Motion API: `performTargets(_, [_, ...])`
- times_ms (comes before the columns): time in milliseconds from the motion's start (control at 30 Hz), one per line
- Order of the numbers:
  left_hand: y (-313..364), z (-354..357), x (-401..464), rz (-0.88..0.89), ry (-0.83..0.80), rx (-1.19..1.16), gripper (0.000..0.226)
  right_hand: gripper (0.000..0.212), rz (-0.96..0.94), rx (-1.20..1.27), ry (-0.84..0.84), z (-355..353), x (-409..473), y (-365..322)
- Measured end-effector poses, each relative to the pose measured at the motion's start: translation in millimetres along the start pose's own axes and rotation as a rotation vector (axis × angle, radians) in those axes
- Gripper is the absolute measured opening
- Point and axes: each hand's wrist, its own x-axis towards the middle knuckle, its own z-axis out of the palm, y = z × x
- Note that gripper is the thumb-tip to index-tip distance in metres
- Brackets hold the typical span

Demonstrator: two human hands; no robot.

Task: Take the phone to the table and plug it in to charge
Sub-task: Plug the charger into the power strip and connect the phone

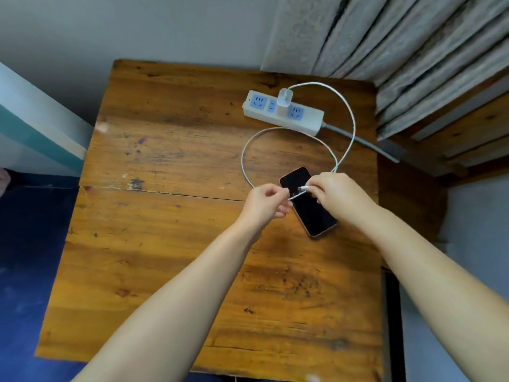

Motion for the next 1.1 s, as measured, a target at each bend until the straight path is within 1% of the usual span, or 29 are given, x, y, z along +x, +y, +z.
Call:
performTargets(33, [-7, 5, -1, -0.108, -0.026, 0.052, 0.020, 0.022, 0.048, -0.075, -0.019, 5, 0, 10])
performTargets(67, [-15, 10, -1, -0.202, -0.033, 0.088, 0.022, 0.022, 0.100, -0.089, -0.026, 11, -2, 18])
performTargets(100, [-22, 15, -1, -0.261, -0.003, 0.094, 0.023, 0.022, 0.144, -0.066, -0.022, 16, -3, 22])
performTargets(133, [-27, 19, 1, -0.283, 0.056, 0.069, 0.028, 0.021, 0.173, -0.024, -0.009, 21, -4, 24])
performTargets(200, [-31, 28, 7, -0.280, 0.150, -0.062, 0.037, 0.020, 0.213, 0.064, 0.033, 34, -4, 23])
performTargets(300, [-28, 40, 12, -0.281, 0.166, -0.258, 0.043, 0.019, 0.281, 0.159, 0.066, 42, 0, 18])
performTargets(367, [-28, 43, 16, -0.280, 0.144, -0.273, 0.042, 0.021, 0.310, 0.220, 0.045, 41, 1, 19])
performTargets(467, [-27, 37, 18, -0.269, 0.091, -0.278, 0.033, 0.023, 0.353, 0.390, 0.002, 38, 0, 16])
performTargets(533, [-25, 25, 18, -0.244, 0.086, -0.298, 0.030, 0.023, 0.344, 0.523, -0.013, 39, 0, 5])
performTargets(600, [-22, 6, 17, -0.218, 0.078, -0.315, 0.029, 0.022, 0.305, 0.569, -0.019, 39, -1, -12])
performTargets(667, [-18, -21, 15, -0.198, 0.109, -0.294, 0.028, 0.022, 0.210, 0.439, 0.007, 35, 2, -30])
performTargets(700, [-16, -37, 14, -0.191, 0.154, -0.285, 0.028, 0.023, 0.154, 0.361, 0.029, 31, 4, -38])
performTargets(767, [-12, -71, 11, -0.164, 0.306, -0.346, 0.028, 0.023, 0.054, 0.326, 0.045, 24, 9, -58])
performTargets(800, [-10, -90, 8, -0.134, 0.394, -0.422, 0.027, 0.023, 0.009, 0.377, 0.007, 21, 11, -71])
performTargets(833, [-7, -106, 6, -0.098, 0.458, -0.518, 0.026, 0.023, -0.024, 0.462, -0.069, 19, 12, -84])
performTargets(900, [-2, -134, 1, 0.007, 0.494, -0.710, 0.029, 0.024, -0.078, 0.648, -0.274, 21, 14, -113])
performTargets(967, [4, -148, -5, 0.100, 0.450, -0.817, 0.033, 0.026, -0.097, 0.751, -0.415, 26, 14, -134])
performTargets(1033, [8, -155, -12, 0.156, 0.388, -0.847, 0.037, 0.026, -0.100, 0.773, -0.459, 34, 16, -149])
performTargets(1100, [9, -159, -17, 0.182, 0.326, -0.847, 0.040, 0.024, -0.089, 0.788, -0.464, 38, 18, -160])
